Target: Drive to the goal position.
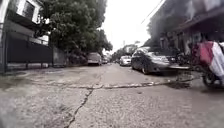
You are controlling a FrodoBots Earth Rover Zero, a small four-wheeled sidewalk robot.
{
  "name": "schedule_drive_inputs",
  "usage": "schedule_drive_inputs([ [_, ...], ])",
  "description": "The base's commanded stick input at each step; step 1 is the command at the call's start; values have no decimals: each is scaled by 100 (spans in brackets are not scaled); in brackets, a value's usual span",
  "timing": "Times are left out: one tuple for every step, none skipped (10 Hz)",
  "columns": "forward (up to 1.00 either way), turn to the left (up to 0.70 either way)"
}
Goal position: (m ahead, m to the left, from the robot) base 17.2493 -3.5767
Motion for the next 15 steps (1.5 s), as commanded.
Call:
schedule_drive_inputs([
  [91, 0],
  [85, 0],
  [85, 0],
  [75, 0],
  [70, 0],
  [70, 0],
  [56, 0],
  [50, 0],
  [50, 0],
  [35, 0],
  [30, 0],
  [30, 0],
  [30, 0],
  [30, 0],
  [30, 0],
])
